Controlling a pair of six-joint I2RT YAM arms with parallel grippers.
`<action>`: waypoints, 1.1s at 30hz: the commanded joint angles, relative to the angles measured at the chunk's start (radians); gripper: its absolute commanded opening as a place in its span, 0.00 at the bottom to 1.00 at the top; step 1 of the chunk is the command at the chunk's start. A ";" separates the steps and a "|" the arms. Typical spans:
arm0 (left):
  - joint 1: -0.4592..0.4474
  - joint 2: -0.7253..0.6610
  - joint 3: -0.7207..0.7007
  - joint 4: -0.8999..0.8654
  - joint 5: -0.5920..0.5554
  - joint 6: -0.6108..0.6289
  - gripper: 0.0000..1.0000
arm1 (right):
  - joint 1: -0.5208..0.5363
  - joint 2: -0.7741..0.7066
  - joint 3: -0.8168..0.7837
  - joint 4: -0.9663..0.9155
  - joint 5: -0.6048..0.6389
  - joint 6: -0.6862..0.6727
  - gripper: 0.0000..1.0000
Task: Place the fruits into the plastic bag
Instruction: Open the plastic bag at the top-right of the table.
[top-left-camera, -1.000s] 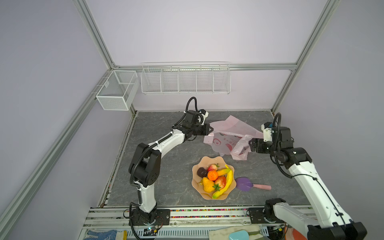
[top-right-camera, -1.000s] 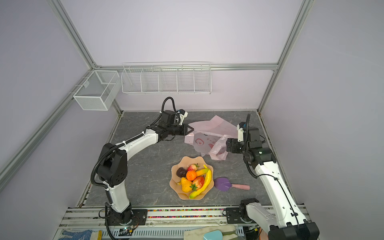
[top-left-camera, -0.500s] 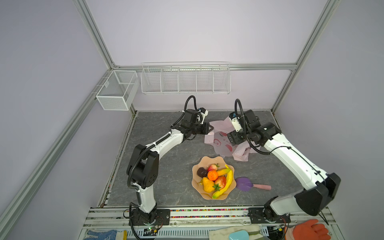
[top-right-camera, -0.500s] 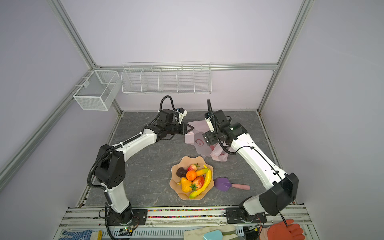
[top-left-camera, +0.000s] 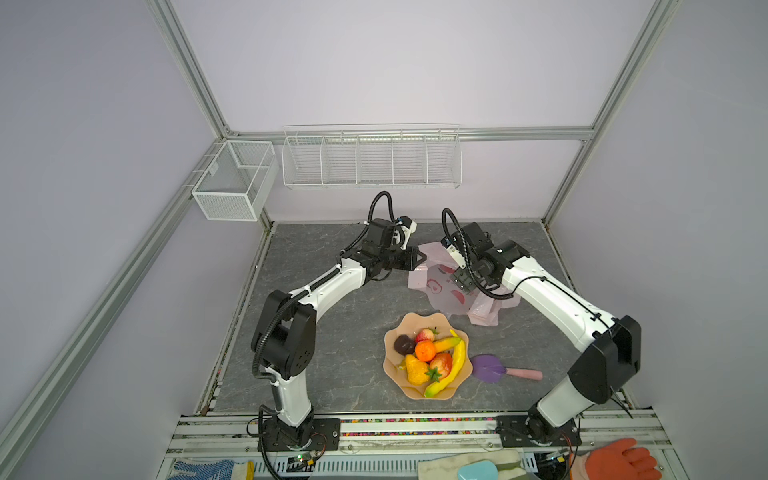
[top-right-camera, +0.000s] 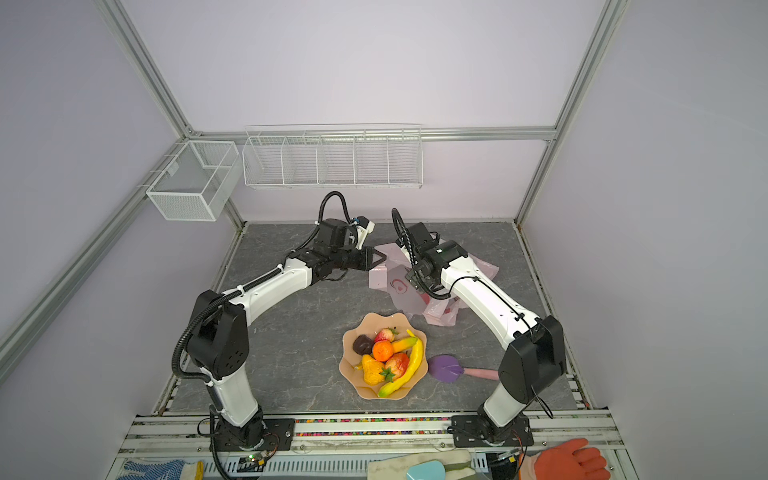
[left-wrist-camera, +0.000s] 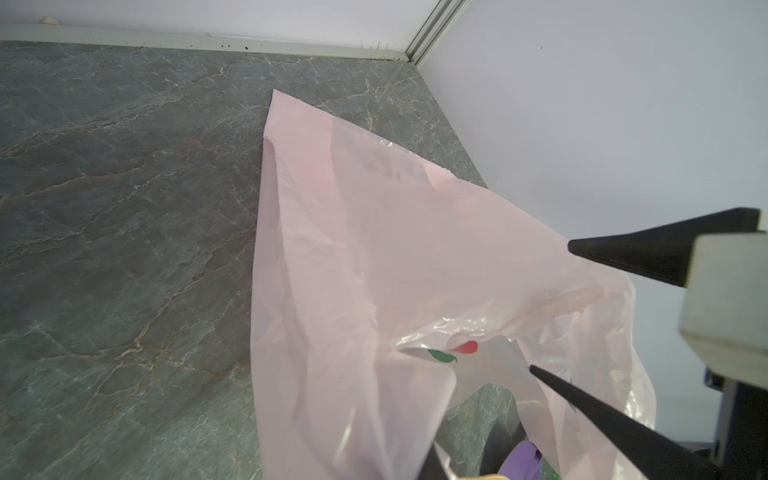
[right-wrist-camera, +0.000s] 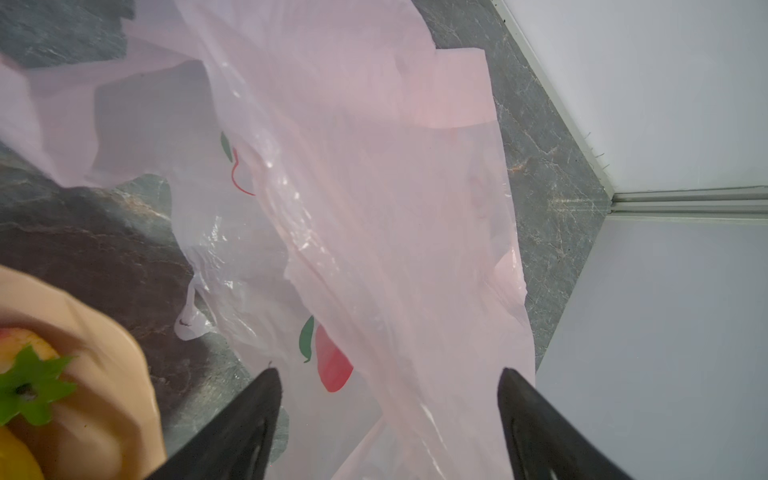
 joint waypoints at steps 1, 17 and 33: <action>0.001 -0.029 0.012 -0.046 -0.021 0.044 0.00 | -0.023 0.028 0.003 0.015 0.023 -0.049 0.74; 0.040 0.001 0.074 -0.067 -0.018 0.089 0.00 | -0.103 0.025 -0.052 0.010 -0.014 -0.009 0.29; 0.056 -0.120 -0.007 -0.045 -0.154 -0.056 0.74 | -0.109 0.041 0.088 -0.103 -0.156 0.300 0.07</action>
